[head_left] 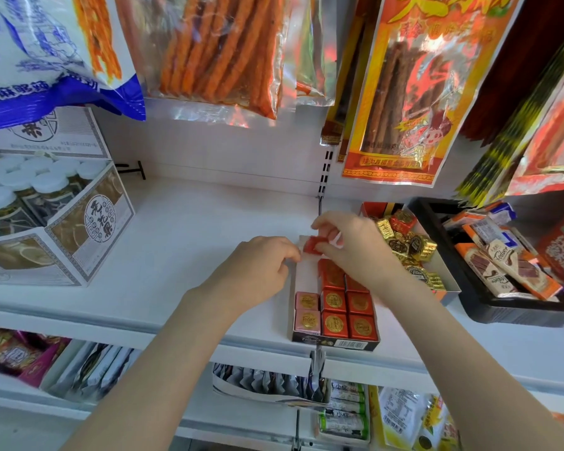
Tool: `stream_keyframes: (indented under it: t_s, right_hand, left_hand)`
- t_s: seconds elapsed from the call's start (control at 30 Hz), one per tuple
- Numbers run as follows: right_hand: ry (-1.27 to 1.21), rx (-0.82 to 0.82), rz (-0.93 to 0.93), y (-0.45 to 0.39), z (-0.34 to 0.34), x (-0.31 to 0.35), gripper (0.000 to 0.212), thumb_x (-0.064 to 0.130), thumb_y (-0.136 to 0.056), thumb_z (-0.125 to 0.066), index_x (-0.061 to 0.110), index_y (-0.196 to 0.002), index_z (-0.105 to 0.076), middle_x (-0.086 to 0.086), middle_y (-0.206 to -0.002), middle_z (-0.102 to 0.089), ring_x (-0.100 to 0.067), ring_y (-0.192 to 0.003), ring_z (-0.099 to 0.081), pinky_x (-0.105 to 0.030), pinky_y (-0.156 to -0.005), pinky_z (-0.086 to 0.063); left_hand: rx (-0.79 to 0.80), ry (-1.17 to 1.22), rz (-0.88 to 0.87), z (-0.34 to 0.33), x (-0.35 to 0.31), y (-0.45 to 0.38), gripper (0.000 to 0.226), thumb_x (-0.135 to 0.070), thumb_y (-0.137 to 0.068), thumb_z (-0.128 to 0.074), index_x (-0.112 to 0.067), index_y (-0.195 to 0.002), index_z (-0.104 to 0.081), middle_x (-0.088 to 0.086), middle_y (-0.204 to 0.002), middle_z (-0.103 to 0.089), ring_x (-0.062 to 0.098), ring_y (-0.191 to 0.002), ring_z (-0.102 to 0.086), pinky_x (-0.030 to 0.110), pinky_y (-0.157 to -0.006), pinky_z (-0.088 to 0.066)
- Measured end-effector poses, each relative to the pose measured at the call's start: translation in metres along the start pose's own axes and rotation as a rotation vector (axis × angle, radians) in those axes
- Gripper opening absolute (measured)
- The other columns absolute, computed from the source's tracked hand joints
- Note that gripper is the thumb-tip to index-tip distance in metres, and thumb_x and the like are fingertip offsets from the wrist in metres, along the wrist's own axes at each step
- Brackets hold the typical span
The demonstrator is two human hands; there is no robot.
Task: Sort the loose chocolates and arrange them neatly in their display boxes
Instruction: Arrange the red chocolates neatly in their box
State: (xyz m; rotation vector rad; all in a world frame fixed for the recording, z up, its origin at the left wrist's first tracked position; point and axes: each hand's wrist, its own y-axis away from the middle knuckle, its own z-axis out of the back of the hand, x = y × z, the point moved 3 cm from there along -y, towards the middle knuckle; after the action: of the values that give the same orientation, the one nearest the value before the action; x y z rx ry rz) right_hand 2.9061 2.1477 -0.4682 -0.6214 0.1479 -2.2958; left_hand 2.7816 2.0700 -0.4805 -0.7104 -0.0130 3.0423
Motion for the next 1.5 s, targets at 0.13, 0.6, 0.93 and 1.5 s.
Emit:
stream_keyframes:
  t_s: [0.13, 0.6, 0.93, 1.5]
  right_hand:
    - [0.057, 0.044, -0.012, 0.005, 0.015, -0.006, 0.01, 0.017, -0.081, -0.066, 0.014, -0.09, -0.064, 0.004, -0.086, -0.058, -0.008, -0.079, -0.052, -0.012, -0.067, -0.04]
    - [0.008, 0.277, -0.09, 0.019, 0.009, -0.022, 0.026, 0.011, -0.093, -0.045, 0.018, -0.114, -0.059, 0.004, -0.114, -0.06, -0.012, -0.107, -0.055, -0.015, -0.082, -0.04]
    - [0.046, 0.256, -0.074, 0.02, 0.019, -0.023, 0.028, 0.008, -0.091, -0.049, 0.018, -0.116, -0.058, 0.002, -0.118, -0.061, -0.014, -0.108, -0.056, -0.02, -0.086, -0.042]
    - [0.268, 0.415, 0.106, 0.049, 0.028, -0.014, 0.027, 0.012, -0.091, -0.049, 0.025, -0.113, -0.059, 0.0, -0.129, -0.042, -0.02, -0.118, -0.042, -0.034, -0.099, -0.041]
  left_hand:
    - [0.01, -0.001, 0.0, -0.001, 0.0, 0.0, 0.045, 0.001, -0.087, -0.038, -0.019, -0.121, -0.059, -0.006, -0.131, -0.054, 0.016, -0.121, -0.048, 0.033, -0.104, -0.037]
    - [-0.068, -0.126, -0.049, 0.0, -0.015, 0.001, 0.041, -0.006, -0.09, -0.037, -0.023, -0.122, -0.056, -0.012, -0.13, -0.053, 0.013, -0.123, -0.037, 0.032, -0.101, -0.027]
    - [0.005, -0.069, -0.056, -0.019, -0.021, -0.007, 0.033, -0.01, -0.088, -0.043, -0.028, -0.093, -0.07, -0.017, -0.11, -0.062, 0.006, -0.118, -0.032, 0.024, -0.095, -0.01]
    - [0.076, -0.166, -0.137, -0.019, -0.029, -0.004, 0.045, -0.007, -0.092, -0.037, -0.033, -0.126, -0.052, -0.012, -0.142, -0.042, 0.012, -0.129, -0.037, 0.034, -0.107, -0.022]
